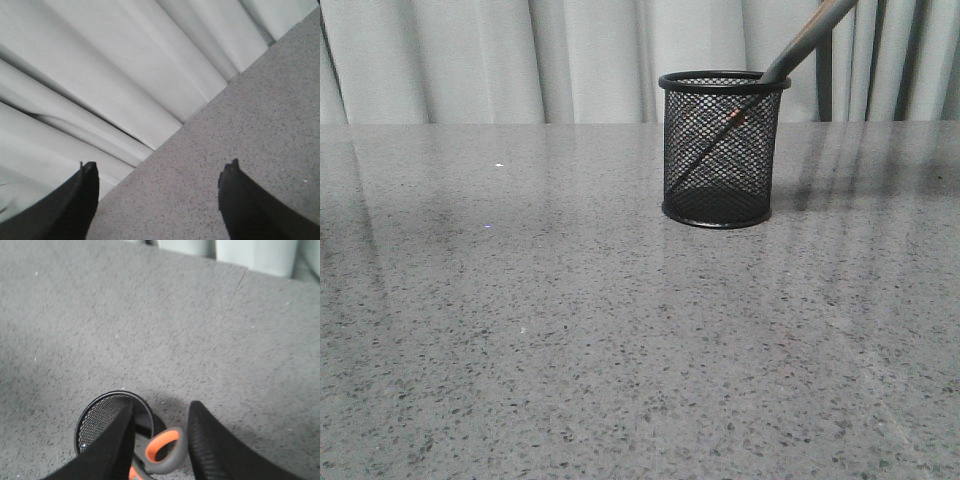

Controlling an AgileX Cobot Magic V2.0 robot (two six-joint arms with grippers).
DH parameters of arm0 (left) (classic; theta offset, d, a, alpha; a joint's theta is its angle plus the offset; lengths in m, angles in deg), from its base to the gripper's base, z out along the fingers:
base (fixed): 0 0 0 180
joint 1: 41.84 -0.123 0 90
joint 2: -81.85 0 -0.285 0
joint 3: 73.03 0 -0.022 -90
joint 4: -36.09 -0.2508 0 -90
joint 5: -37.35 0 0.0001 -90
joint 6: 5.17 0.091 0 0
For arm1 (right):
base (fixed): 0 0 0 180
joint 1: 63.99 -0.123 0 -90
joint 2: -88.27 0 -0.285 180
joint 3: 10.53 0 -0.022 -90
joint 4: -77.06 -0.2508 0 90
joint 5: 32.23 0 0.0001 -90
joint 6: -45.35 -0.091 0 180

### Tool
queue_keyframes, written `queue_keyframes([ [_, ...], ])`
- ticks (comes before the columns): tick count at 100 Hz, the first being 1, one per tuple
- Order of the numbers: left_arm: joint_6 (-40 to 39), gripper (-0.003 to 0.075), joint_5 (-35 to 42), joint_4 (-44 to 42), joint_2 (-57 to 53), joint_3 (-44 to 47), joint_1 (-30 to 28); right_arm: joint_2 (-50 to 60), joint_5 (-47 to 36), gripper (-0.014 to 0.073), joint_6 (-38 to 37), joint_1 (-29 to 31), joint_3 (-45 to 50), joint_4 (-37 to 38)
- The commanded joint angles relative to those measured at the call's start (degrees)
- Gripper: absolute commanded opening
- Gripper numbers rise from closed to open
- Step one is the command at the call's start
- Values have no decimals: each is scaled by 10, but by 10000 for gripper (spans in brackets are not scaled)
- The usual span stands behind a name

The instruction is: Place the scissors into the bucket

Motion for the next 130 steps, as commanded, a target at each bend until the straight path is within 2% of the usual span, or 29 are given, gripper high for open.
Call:
queue_keyframes([
  [1, -8, 471, 42, 4, -6, -16, -1, 37, -30, 225, -3, 9, -23, -8],
  [8, -8, 442, 44, 4, -6, -16, -1, 50, -38, 198, -3, 9, -23, -10],
  [15, -8, 365, 45, 4, -6, -16, -1, 64, -45, 134, -3, 9, -23, -20],
  [22, -8, 247, 45, 17, -6, -16, -1, 80, -53, 47, -3, 9, -23, -30],
  [30, -16, 52, 45, 45, -6, -16, -1, 101, -64, -64, -3, 9, -18, -32],
  [34, -17, -22, 46, 66, -6, -15, -1, 111, -73, -68, -3, 9, -8, -32],
  [50, -48, -21, 82, 109, -10, 19, -1, 178, -166, -54, -3, 9, 72, -32],
  [61, -54, -21, 130, 131, -37, 86, -1, 242, -252, -54, 2, 9, 165, -32],
  [83, -91, -21, 402, 142, -161, 321, -1, 380, -429, -54, 11, 9, 385, -32],
  [93, -98, -21, 490, 147, -223, 441, -1, 446, -492, -54, 11, 9, 485, -32],
  [105, -98, -21, 564, 186, -307, 567, -1, 532, -522, -54, 11, 9, 581, -32],
  [120, -98, -21, 631, 268, -415, 703, -1, 630, -521, -54, 11, 9, 676, -32],
  [130, -98, -21, 676, 285, -483, 776, -1, 688, -521, -54, 11, 9, 732, -32],
])
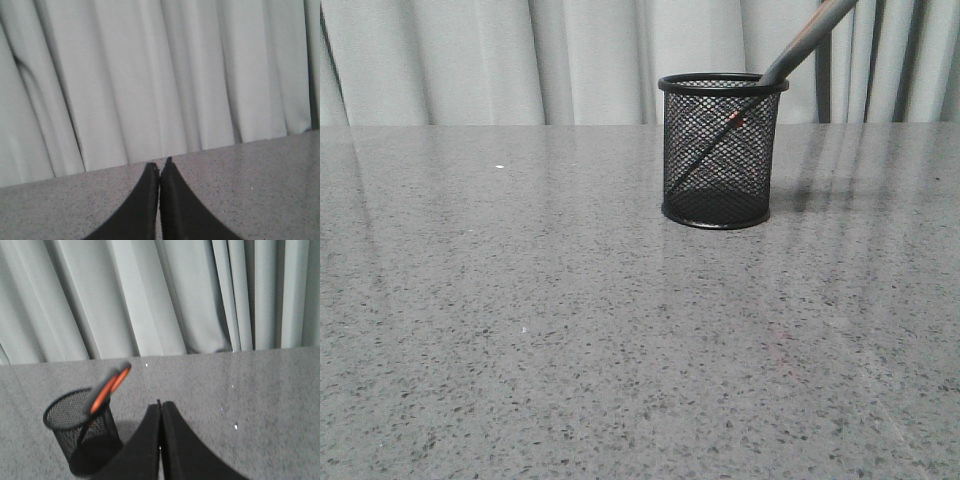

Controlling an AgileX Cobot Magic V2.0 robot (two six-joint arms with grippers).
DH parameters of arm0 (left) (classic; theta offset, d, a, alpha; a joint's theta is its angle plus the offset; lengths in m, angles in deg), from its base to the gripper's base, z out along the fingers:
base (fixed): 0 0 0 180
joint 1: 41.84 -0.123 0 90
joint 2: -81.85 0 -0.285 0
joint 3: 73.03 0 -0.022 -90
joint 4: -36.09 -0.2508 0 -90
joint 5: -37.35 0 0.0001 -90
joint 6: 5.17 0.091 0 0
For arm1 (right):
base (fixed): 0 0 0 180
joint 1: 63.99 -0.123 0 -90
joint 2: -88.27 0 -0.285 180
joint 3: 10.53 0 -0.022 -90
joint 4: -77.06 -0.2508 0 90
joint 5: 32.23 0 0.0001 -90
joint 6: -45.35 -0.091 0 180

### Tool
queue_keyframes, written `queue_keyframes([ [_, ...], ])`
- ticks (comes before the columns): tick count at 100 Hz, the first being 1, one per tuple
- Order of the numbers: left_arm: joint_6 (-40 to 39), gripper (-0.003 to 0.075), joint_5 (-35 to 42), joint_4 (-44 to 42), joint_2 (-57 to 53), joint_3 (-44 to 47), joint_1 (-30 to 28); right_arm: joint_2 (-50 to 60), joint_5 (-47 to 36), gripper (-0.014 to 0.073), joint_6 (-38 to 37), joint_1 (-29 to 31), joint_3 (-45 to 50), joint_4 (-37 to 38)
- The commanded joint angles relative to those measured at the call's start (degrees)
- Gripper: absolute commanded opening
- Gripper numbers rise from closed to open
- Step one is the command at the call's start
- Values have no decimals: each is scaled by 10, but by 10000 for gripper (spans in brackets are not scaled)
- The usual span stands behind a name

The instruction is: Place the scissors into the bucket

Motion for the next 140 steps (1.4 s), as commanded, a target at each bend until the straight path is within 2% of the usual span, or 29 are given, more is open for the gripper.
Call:
queue_keyframes([
  [1, -8, -21, 86, 26, -46, 41, -1, 42, -46, -54, 8, 2, 26, -4],
  [12, -8, -21, 92, 26, -101, 88, -1, 86, -47, -54, 8, 2, 70, -4],
  [26, -8, -21, 93, 26, -128, 101, -1, 107, -55, -54, 8, 2, 99, -6],
  [120, -8, -21, 93, 26, -128, 101, -1, 107, -50, -54, 8, 2, 101, -7],
  [130, -9, -21, 79, -34, -128, 104, -1, 107, -50, -54, 8, 2, 101, -7],
  [140, -74, -21, 78, -90, -129, 118, -9, 107, -50, -54, 8, 2, 101, -7],
])
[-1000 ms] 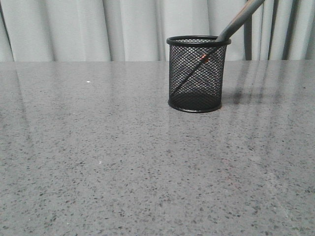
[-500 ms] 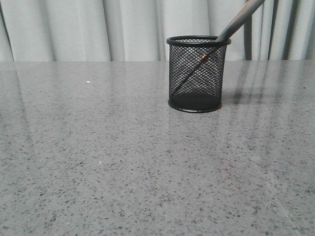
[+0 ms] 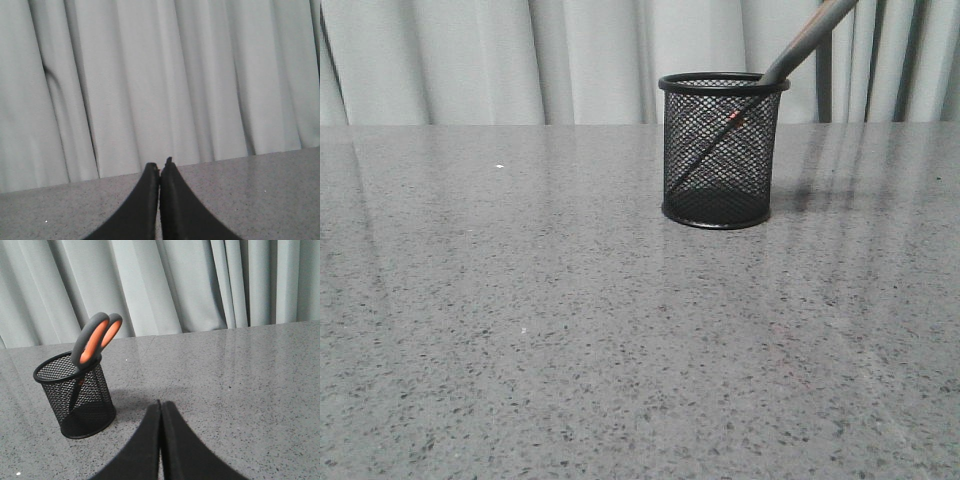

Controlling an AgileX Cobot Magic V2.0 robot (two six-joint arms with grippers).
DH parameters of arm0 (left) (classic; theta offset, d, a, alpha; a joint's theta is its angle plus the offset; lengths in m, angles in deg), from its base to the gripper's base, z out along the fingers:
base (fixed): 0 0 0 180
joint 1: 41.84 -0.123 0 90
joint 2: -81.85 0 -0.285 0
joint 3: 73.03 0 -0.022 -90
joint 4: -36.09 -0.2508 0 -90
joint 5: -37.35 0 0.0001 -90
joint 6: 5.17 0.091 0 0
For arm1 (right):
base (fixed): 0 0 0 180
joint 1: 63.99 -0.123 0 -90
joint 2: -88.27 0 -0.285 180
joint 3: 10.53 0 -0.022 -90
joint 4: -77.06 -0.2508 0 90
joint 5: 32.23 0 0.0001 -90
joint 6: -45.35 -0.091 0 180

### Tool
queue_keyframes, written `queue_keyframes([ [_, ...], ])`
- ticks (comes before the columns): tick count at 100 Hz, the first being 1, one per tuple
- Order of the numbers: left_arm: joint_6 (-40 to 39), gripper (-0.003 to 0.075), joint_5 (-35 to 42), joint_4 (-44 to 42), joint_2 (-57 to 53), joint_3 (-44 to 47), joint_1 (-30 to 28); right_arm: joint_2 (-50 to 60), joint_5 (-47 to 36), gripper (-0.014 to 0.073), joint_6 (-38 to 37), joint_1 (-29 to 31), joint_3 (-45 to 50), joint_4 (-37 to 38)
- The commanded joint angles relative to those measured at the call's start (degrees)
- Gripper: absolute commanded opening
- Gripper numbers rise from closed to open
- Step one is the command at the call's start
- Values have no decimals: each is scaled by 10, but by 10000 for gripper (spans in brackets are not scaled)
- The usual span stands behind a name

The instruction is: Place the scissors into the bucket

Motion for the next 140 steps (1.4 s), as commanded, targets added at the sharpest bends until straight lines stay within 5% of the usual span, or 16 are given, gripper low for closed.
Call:
queue_keyframes([
  [1, -58, -21, 32, -53, 3, -1, -9, -5, -42, -54, 7, 2, -14, -6],
  [25, -156, -21, -26, -100, -39, 71, -52, -5, -42, -54, 7, 2, -14, -6],
  [140, -157, -21, -43, -88, -39, 83, -73, -4, -39, -54, 7, 2, -14, -6],
])
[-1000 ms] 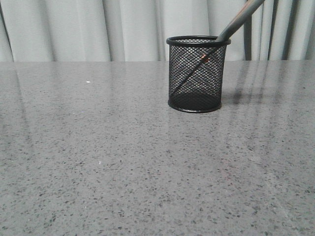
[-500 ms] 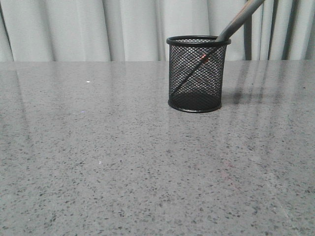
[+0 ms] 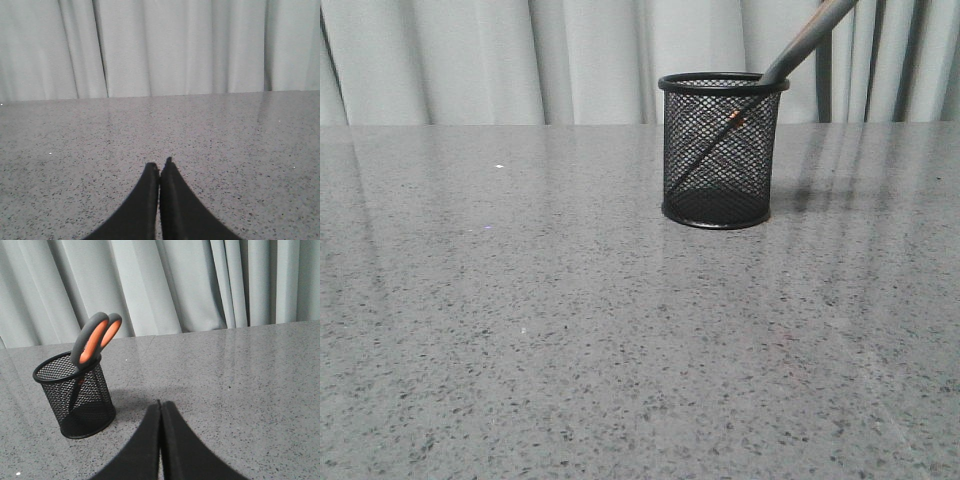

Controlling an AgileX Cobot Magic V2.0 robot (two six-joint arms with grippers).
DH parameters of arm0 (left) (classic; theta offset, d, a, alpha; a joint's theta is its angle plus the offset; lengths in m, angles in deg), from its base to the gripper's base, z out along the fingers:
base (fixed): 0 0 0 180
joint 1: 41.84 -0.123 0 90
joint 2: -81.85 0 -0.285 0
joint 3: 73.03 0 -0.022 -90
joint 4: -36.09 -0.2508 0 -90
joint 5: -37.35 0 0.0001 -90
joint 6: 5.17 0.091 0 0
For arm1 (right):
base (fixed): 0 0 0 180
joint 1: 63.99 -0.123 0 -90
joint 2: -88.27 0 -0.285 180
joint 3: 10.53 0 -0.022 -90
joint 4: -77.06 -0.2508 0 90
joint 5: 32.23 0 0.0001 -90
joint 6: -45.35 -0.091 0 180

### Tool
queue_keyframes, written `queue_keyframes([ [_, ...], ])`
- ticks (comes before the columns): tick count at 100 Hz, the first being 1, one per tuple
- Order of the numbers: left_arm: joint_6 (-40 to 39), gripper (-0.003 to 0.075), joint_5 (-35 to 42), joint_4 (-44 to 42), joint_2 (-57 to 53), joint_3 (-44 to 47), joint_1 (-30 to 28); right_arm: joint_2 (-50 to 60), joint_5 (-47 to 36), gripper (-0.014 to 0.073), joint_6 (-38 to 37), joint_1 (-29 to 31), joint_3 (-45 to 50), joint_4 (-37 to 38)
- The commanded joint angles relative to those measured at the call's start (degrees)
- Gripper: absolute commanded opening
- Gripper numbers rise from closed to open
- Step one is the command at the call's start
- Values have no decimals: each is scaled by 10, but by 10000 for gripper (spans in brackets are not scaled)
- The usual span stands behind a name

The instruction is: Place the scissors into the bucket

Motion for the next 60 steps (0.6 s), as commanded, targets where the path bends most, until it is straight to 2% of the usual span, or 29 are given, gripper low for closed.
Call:
queue_keyframes([
  [1, -5, -21, 41, 7, -15, 17, -1, -4, -38, -54, 6, 2, -14, -6],
  [13, -5, -21, 41, 7, -15, 17, -1, -4, -38, -54, 6, 2, -13, -6],
  [23, -5, -21, 41, 7, -15, 17, -1, -4, -55, -54, 3, 2, -4, 27],
  [27, -5, -21, 41, 7, -15, 17, -1, -4, -70, -54, -20, 2, 4, 64],
  [40, -5, -21, 41, 7, -15, 17, -1, -4, -125, -54, -158, 2, 43, 229],
  [60, -5, -21, 41, 7, -15, 17, -1, 36, -136, -54, -173, 2, 107, 288],
])
